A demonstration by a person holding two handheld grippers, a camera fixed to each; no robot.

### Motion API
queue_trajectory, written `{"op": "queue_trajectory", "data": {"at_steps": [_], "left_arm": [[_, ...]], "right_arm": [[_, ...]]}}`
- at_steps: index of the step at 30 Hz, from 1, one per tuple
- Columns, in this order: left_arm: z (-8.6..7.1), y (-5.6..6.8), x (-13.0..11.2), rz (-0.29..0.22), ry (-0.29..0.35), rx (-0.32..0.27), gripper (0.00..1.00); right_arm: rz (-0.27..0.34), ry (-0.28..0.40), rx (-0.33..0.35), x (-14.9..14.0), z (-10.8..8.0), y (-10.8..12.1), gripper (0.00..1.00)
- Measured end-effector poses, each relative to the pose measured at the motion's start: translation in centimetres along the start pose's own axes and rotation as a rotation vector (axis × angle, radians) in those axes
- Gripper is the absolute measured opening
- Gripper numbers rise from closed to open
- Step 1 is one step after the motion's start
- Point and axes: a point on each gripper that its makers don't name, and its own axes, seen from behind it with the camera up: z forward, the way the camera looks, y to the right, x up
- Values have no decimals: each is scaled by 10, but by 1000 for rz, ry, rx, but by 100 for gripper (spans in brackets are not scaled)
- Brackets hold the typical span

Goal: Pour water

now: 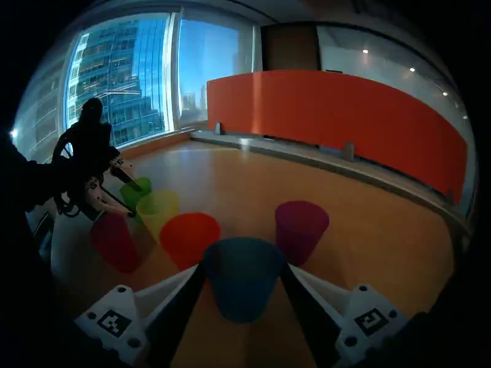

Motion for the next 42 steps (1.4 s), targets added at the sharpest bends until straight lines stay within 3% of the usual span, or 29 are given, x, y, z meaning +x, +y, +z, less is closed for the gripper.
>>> {"op": "queue_trajectory", "data": {"at_steps": [28, 42], "left_arm": [[-7, -2, 6, 53, -6, 23, 83], [-14, -3, 6, 67, -5, 40, 83]], "right_arm": [[-5, -21, -11, -18, -8, -3, 93], [2, -27, -35, -20, -14, 0, 99]]}}
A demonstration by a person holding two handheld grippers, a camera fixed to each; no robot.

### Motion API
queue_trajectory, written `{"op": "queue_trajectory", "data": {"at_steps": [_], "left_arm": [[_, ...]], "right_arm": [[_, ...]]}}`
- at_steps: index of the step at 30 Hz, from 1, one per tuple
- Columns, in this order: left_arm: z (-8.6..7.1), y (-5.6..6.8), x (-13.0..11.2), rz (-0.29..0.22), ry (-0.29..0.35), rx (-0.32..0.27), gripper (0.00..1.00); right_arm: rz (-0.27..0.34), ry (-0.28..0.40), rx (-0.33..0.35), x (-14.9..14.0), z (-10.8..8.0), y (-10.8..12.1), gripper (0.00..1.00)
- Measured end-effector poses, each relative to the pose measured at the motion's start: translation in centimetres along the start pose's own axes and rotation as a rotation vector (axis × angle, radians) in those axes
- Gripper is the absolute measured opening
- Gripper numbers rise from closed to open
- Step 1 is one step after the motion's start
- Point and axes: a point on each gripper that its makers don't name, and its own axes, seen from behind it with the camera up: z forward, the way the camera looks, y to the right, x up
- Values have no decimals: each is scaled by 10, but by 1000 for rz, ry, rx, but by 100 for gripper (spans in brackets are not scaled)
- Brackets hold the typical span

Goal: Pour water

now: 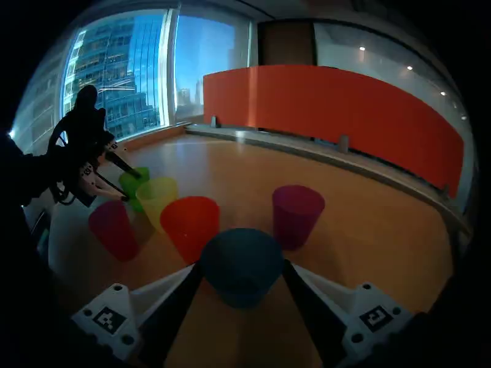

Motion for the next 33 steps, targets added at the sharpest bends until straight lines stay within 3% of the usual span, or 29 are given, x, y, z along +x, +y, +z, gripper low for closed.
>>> {"op": "queue_trajectory", "data": {"at_steps": [20, 33], "left_arm": [[-33, -4, -17, -24, 4, 59, 83], [-63, -6, -13, -75, 77, 134, 83]], "right_arm": [[21, 3, -47, -16, -37, -2, 99], [42, 61, -88, -7, -57, -9, 99]]}}
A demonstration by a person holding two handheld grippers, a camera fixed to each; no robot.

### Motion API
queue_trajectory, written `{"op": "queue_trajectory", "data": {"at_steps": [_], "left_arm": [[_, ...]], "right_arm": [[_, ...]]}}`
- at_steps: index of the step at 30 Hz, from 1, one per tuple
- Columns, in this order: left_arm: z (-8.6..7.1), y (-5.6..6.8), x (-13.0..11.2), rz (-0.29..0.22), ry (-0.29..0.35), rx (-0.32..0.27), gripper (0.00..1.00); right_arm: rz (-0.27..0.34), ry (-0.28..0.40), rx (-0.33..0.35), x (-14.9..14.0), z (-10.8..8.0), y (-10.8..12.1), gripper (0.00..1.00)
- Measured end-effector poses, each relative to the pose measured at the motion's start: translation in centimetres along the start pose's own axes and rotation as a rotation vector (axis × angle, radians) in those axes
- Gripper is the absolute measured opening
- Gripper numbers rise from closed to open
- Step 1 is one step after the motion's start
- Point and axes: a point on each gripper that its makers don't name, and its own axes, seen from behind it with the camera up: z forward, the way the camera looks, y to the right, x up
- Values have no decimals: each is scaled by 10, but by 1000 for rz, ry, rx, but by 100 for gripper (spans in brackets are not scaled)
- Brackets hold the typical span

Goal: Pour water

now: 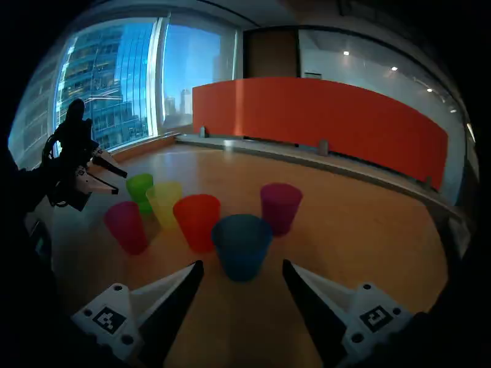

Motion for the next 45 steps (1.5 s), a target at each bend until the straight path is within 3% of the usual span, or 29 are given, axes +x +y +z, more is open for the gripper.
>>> {"op": "queue_trajectory", "data": {"at_steps": [8, 14, 30, 36, 45], "left_arm": [[-21, -15, 13, -47, 98, 102, 83], [-41, -30, 23, -115, 188, 191, 83], [-104, -70, 57, -290, 436, 462, 83], [-117, -72, 68, -297, 488, 529, 83], [-116, -72, 73, -355, 529, 558, 83]], "right_arm": [[9, 64, -40, 15, -12, -3, 99], [20, 126, -92, 30, -21, -3, 99], [57, 339, -353, 73, -51, 31, 99], [60, 417, -434, 89, -64, 43, 99], [83, 456, -500, 98, -74, 60, 99]]}}
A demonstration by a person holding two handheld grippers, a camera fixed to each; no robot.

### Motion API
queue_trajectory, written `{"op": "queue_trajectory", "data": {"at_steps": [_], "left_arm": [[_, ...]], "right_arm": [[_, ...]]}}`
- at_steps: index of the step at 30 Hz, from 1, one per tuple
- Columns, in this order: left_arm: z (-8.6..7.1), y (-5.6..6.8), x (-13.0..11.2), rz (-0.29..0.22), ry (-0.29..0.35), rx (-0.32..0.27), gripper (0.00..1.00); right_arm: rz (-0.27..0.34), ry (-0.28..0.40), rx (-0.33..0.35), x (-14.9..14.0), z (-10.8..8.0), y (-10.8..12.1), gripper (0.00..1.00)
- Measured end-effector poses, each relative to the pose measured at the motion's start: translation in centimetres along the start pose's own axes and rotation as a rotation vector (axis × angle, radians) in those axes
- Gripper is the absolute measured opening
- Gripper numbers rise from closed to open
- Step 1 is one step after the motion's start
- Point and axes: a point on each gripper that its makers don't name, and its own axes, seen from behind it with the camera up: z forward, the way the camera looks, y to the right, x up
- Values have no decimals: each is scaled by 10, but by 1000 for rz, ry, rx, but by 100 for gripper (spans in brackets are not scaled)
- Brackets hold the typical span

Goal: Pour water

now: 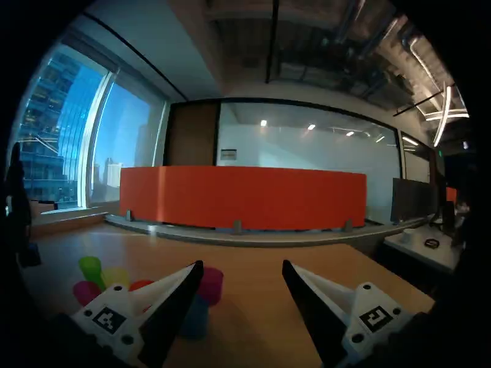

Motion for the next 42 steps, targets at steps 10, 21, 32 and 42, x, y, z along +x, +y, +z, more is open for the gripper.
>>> {"op": "queue_trajectory", "data": {"at_steps": [10, 21, 32, 42], "left_arm": [[1, -3, -2, 12, 20, 70, 83], [3, 9, -10, 16, 34, 105, 83], [2, 4, -24, 67, 54, 144, 83], [11, -4, -42, 85, 64, 149, 83]], "right_arm": [[5, 20, -50, 11, 2, 8, 99], [-3, 18, -72, 13, 6, 8, 99], [-19, -7, -72, 5, 8, 5, 99], [-11, -25, -96, 1, 6, 10, 99]]}}
